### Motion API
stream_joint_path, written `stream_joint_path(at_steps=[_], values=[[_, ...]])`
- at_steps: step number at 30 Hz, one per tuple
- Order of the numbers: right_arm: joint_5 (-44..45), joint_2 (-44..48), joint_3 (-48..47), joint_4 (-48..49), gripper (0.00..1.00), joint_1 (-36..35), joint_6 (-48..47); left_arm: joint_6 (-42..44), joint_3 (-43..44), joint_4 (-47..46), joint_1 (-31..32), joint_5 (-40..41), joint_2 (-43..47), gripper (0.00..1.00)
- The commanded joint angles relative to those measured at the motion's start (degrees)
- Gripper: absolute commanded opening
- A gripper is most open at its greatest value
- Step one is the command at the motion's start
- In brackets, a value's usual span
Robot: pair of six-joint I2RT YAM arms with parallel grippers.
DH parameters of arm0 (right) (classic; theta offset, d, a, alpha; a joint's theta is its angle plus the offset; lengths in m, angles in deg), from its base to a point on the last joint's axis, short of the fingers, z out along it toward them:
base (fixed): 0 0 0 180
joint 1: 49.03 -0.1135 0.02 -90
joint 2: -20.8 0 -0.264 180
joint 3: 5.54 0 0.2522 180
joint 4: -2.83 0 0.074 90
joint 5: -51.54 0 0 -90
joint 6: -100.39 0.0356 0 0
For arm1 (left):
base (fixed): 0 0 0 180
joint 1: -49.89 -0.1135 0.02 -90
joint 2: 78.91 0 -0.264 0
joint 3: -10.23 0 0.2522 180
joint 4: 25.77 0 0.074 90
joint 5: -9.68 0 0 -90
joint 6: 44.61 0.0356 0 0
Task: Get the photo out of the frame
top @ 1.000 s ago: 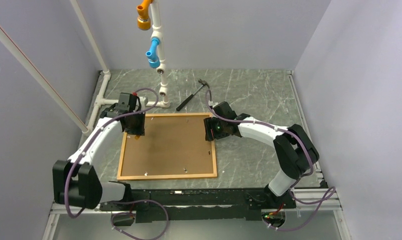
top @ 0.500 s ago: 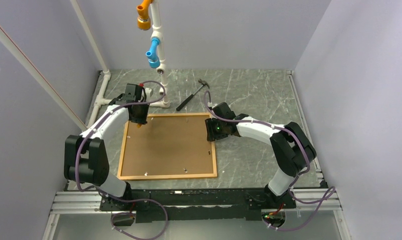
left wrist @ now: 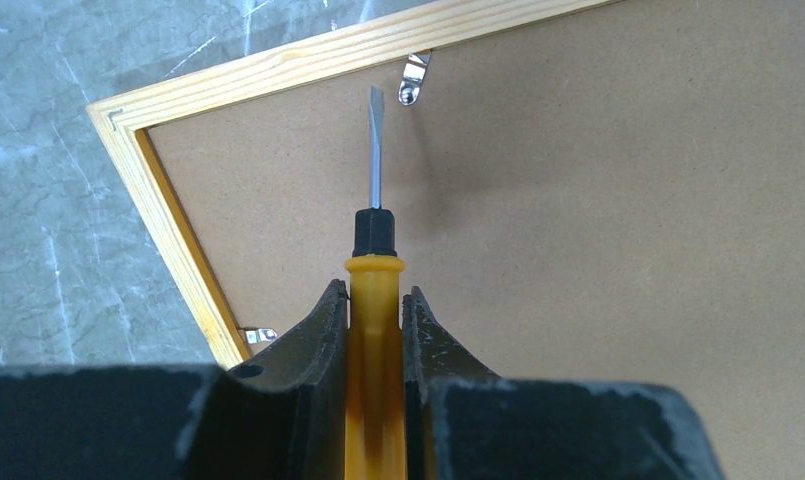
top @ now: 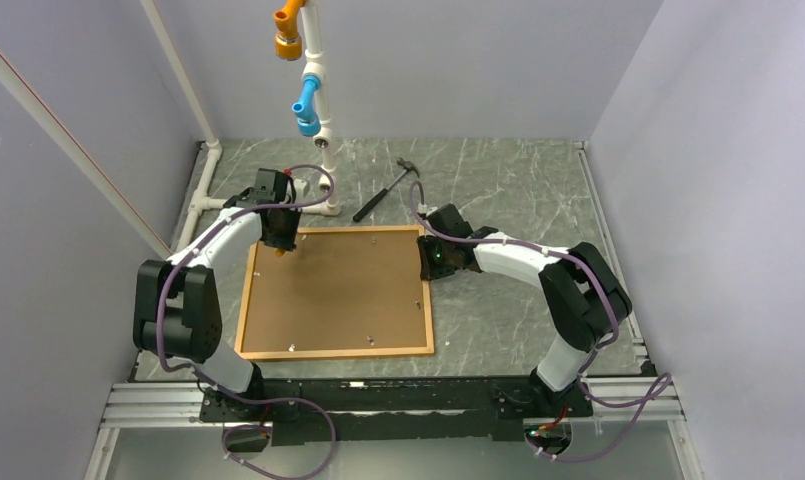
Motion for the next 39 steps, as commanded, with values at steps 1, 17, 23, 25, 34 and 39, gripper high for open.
stream_joint_path(at_steps=[1, 17, 23, 25, 34, 39], values=[[-1.2, -0.9, -2.0, 2.6, 0.16, -0.4, -0.5, 0.1, 0.8, -1.3, -0.2, -0.8, -1.0, 0.0], [-1.2, -1.2, -1.6, 2.7, 0.04, -0.4, -0.6, 0.2, 1.6, -2.3, -0.4, -2.1, -3.6, 0.0], [-1.5, -1.6, -1.6, 2.8, 0.02, -0.4, -0.5, 0.3, 2.5, -2.2, -0.9, -1.9, -4.4, 0.0], [-1.6, -1.7, -1.6, 2.7, 0.02, -0.4, -0.5, 0.1, 3.0, -1.9, -1.1, -2.3, -4.9, 0.0], [-1.7, -1.7, -1.6, 2.7, 0.01, -0.4, -0.6, 0.9, 3.7, -2.0, -1.3, -6.5, -6.4, 0.0], [-1.8, -1.6, -1.6, 2.7, 0.0, -0.4, -0.6, 1.3, 4.2, -0.4, -1.3, -10.0, -7.4, 0.0]])
